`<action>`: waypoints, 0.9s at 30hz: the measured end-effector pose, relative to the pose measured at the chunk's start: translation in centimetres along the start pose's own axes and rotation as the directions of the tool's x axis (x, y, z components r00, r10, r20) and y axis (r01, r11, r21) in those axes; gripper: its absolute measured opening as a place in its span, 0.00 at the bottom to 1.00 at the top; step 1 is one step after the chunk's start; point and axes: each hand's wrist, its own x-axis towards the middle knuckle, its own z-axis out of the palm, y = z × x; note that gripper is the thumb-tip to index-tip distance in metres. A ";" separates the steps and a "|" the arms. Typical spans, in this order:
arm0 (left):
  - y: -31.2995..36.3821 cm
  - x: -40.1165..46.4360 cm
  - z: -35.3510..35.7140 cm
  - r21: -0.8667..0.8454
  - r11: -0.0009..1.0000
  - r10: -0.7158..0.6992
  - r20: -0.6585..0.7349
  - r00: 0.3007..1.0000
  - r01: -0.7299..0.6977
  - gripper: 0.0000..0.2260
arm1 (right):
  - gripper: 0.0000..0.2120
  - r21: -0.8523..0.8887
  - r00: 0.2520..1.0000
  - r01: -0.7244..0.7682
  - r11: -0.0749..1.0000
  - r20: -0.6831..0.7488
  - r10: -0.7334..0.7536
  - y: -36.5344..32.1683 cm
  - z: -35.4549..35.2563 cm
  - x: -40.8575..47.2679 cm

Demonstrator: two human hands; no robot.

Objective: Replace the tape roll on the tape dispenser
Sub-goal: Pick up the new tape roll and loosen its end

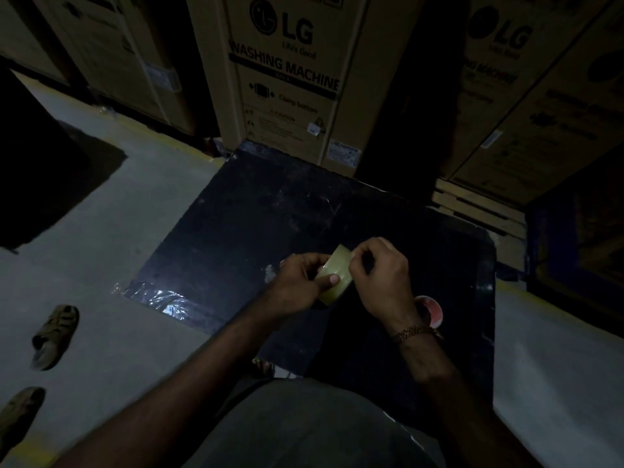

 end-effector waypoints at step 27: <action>2.1 -0.1 -1.0 -0.102 0.991 0.097 0.154 0.983 -0.082 0.11 | 0.07 0.066 0.994 -0.110 0.992 -0.019 0.111 -2.4 -4.8 3.9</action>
